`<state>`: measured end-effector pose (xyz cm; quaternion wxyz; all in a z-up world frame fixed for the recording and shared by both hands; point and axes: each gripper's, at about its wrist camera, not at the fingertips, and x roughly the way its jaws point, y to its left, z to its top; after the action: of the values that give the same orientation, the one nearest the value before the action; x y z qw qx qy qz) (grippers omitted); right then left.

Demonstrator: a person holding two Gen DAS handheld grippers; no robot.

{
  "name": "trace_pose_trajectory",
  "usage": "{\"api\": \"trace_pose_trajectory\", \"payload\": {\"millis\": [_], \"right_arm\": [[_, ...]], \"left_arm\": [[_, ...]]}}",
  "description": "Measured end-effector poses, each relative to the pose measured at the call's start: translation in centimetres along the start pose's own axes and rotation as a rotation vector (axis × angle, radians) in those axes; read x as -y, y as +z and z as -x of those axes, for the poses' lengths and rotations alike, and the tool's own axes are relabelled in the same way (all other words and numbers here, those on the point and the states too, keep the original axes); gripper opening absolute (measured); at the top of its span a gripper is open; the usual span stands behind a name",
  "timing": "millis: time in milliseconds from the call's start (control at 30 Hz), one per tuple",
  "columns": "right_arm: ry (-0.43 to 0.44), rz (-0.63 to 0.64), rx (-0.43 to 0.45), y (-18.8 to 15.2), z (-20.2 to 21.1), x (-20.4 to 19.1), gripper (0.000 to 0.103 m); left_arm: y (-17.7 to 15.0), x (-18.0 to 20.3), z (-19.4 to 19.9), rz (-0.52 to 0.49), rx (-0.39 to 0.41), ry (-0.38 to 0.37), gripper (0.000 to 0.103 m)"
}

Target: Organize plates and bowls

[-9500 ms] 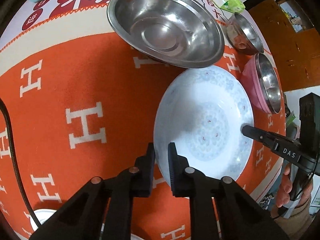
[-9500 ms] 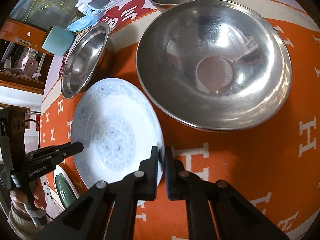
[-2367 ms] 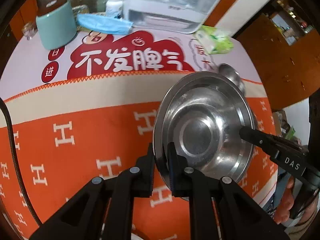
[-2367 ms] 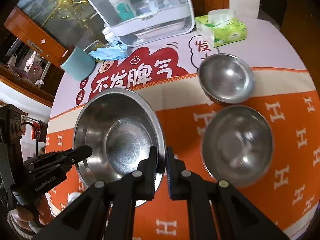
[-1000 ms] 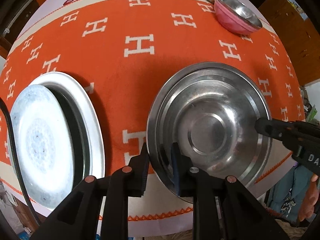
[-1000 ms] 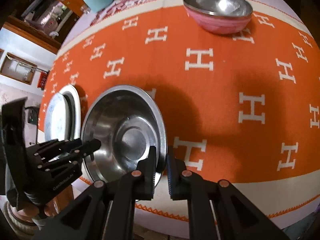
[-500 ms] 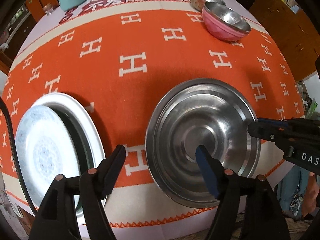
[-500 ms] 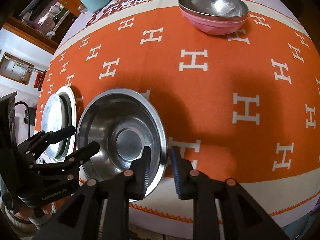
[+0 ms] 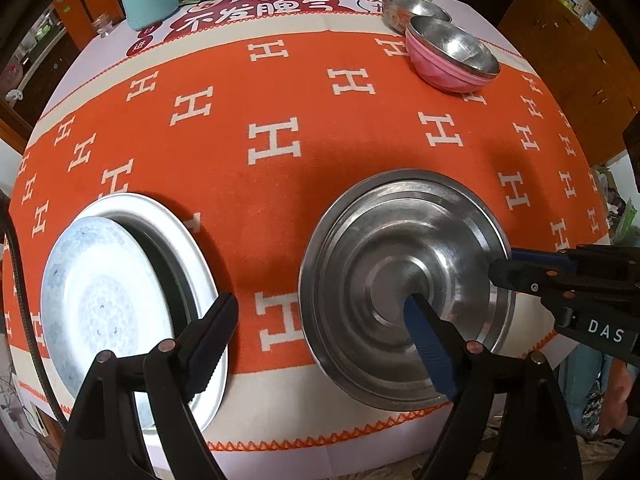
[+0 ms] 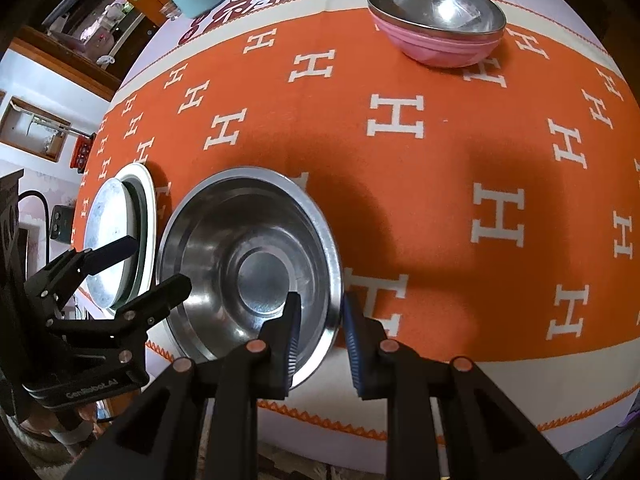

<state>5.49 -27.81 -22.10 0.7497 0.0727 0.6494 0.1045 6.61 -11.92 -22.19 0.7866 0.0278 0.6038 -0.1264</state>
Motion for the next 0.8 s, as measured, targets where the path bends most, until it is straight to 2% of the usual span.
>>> {"api": "trace_pose_trajectory", "payload": {"millis": [367, 567, 800], "right_arm": [[0.014, -0.006, 0.006, -0.2, 0.4, 0.4, 0.022], [0.015, -0.012, 0.032, -0.2, 1.4, 0.9, 0.022], [0.023, -0.036, 0.086, 0.1, 3.6, 1.9, 0.022]], "left_arm": [[0.2, -0.7, 2.2, 0.044, 0.036, -0.009, 0.085], [1.6, -0.5, 4.8, 0.045, 0.112, -0.016, 0.085], [4.3, 1.2, 8.2, -0.005, 0.216, -0.032, 0.085]]}}
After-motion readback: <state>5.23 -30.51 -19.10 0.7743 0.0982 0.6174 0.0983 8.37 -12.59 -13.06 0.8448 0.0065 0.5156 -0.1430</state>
